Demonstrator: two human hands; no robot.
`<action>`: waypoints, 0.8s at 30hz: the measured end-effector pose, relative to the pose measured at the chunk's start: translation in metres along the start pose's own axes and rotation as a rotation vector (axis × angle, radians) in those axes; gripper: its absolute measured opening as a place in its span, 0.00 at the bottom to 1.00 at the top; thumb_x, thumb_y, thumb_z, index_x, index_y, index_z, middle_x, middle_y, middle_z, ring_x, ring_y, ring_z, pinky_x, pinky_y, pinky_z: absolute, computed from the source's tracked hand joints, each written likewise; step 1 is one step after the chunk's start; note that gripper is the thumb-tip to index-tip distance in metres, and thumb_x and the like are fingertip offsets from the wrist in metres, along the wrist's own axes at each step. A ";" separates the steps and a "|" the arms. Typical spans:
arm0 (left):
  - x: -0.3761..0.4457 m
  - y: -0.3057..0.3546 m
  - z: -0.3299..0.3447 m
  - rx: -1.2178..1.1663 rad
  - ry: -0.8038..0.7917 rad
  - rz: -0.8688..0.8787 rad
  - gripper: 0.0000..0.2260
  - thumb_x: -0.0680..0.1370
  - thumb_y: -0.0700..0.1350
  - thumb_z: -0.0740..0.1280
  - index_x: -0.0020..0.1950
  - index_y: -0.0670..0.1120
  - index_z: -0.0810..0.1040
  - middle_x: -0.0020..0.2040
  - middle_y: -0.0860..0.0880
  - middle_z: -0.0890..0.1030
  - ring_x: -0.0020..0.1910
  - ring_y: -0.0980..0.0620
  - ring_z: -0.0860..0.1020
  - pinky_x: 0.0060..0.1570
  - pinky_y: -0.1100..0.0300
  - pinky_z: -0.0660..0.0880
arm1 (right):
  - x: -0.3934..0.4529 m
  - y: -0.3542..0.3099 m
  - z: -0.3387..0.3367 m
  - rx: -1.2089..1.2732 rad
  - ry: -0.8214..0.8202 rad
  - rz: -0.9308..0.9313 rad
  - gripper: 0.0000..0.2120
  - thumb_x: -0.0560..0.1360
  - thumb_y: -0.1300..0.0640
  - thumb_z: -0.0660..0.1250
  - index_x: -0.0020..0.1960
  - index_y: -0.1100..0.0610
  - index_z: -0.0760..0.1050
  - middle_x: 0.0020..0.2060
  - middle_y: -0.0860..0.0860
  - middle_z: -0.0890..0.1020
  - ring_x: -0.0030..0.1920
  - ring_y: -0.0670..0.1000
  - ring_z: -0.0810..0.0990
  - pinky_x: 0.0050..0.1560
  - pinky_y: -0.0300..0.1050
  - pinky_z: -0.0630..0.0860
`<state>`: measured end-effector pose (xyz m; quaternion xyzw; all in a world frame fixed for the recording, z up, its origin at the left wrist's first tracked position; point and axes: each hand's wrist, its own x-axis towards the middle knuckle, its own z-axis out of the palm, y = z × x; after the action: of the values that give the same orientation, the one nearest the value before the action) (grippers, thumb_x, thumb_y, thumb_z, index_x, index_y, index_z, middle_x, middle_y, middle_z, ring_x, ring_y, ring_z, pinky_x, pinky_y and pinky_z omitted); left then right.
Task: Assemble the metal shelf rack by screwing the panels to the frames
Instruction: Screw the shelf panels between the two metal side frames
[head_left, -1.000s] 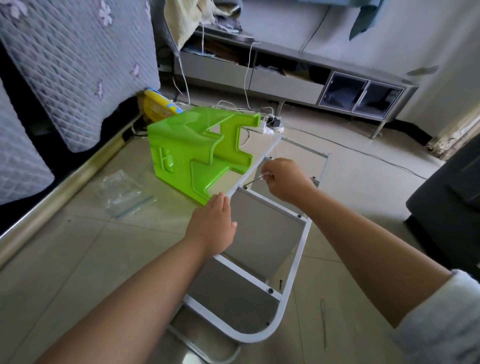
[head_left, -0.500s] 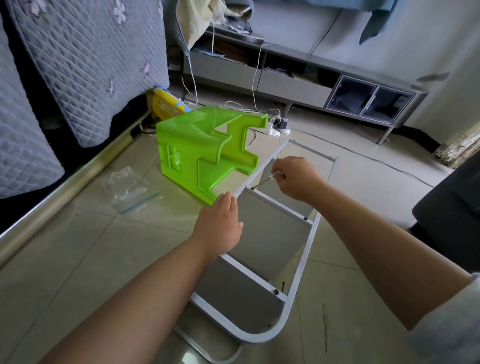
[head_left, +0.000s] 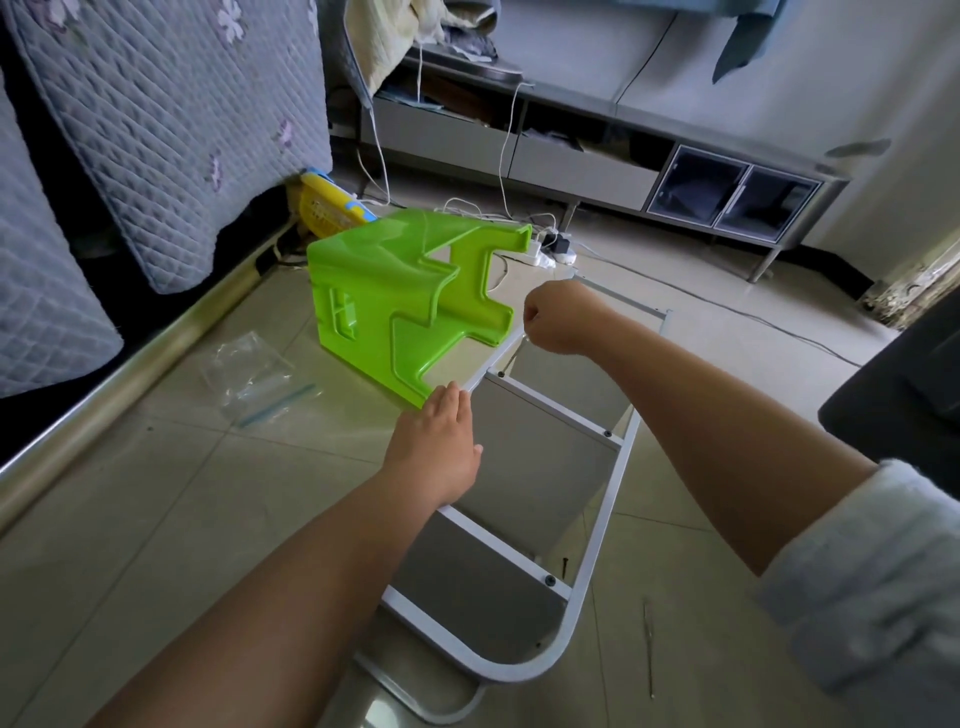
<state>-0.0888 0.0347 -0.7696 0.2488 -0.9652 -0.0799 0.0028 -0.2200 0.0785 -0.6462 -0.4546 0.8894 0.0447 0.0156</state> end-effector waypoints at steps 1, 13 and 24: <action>0.000 0.000 -0.001 -0.005 -0.011 0.005 0.29 0.82 0.51 0.52 0.76 0.39 0.43 0.77 0.44 0.45 0.76 0.47 0.47 0.70 0.51 0.58 | 0.000 -0.003 -0.004 -0.012 -0.025 -0.011 0.15 0.77 0.62 0.55 0.58 0.66 0.74 0.58 0.59 0.77 0.58 0.59 0.74 0.55 0.47 0.71; 0.038 -0.022 -0.017 -0.110 -0.041 0.136 0.13 0.81 0.46 0.55 0.62 0.43 0.69 0.61 0.45 0.72 0.55 0.42 0.74 0.48 0.53 0.70 | 0.026 0.001 -0.020 -0.144 -0.086 -0.170 0.17 0.80 0.54 0.54 0.48 0.64 0.76 0.42 0.59 0.80 0.41 0.54 0.81 0.42 0.42 0.71; 0.057 -0.023 -0.013 -0.149 0.087 0.141 0.10 0.77 0.43 0.58 0.56 0.44 0.73 0.55 0.48 0.76 0.50 0.45 0.76 0.41 0.59 0.67 | 0.033 0.025 -0.014 0.001 -0.108 -0.263 0.09 0.78 0.59 0.57 0.53 0.61 0.73 0.51 0.59 0.78 0.53 0.57 0.74 0.48 0.45 0.67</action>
<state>-0.1267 -0.0145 -0.7620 0.1828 -0.9707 -0.1400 0.0686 -0.2593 0.0650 -0.6324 -0.5642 0.8200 0.0663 0.0695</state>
